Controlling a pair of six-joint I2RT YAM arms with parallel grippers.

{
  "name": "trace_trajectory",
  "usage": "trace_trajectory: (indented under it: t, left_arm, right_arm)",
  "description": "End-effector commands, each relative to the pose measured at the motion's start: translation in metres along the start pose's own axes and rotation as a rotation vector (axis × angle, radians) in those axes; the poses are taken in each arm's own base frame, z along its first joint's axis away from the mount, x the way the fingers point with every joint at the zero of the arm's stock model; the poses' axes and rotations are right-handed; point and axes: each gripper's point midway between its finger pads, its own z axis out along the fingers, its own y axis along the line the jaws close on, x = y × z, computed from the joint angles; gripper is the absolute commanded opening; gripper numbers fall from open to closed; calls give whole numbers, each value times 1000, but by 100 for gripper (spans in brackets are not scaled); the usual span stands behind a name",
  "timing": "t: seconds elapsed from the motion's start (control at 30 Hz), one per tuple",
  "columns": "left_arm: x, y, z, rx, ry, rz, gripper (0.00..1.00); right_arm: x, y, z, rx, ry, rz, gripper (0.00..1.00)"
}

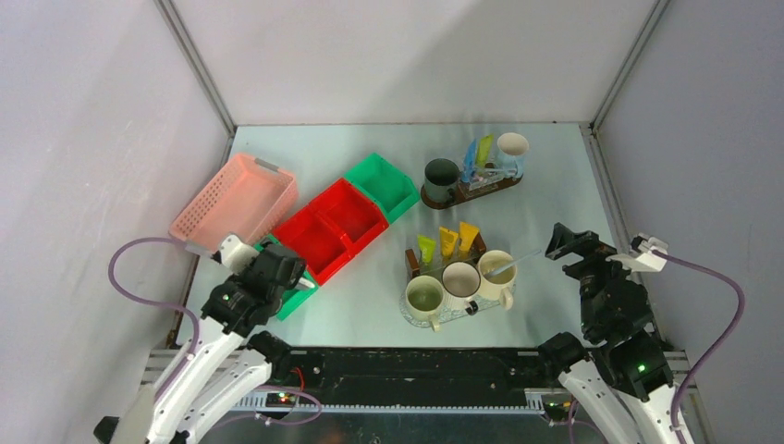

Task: Prepare toiletry sets of a toothbrush and toothpaste on the tray
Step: Place the toothbrush in the cup, then pick up the toothbrush from the storage box.

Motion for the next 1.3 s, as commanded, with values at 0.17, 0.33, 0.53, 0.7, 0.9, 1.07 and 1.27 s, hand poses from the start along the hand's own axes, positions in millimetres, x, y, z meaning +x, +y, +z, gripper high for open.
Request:
trace_trajectory:
  t: [0.17, 0.33, 0.53, 0.7, 0.9, 1.07, 1.27]
  left_arm:
    - [13, 5, 33, -112, 42, -55, 65]
    - [21, 11, 48, -181, 66, -52, 53]
    - [40, 21, 61, -244, 107, -62, 50]
    - [52, 30, 65, -280, 129, -91, 47]
    - [64, 38, 70, -304, 149, -108, 44]
    - [66, 37, 73, -312, 156, -106, 36]
    - [51, 32, 65, -300, 128, -115, 21]
  right_arm:
    - [-17, -14, -7, 53, -47, -54, 99]
    - [-17, -17, -9, 61, -47, -67, 99]
    - [-18, -22, -11, 74, -55, -81, 99]
    - [-20, -26, -13, 90, -63, -88, 99]
    - [-17, -28, -12, 97, -53, -92, 99]
    - [-15, -27, -11, 95, -44, -98, 99]
    - [-16, -25, -12, 84, -45, -96, 100]
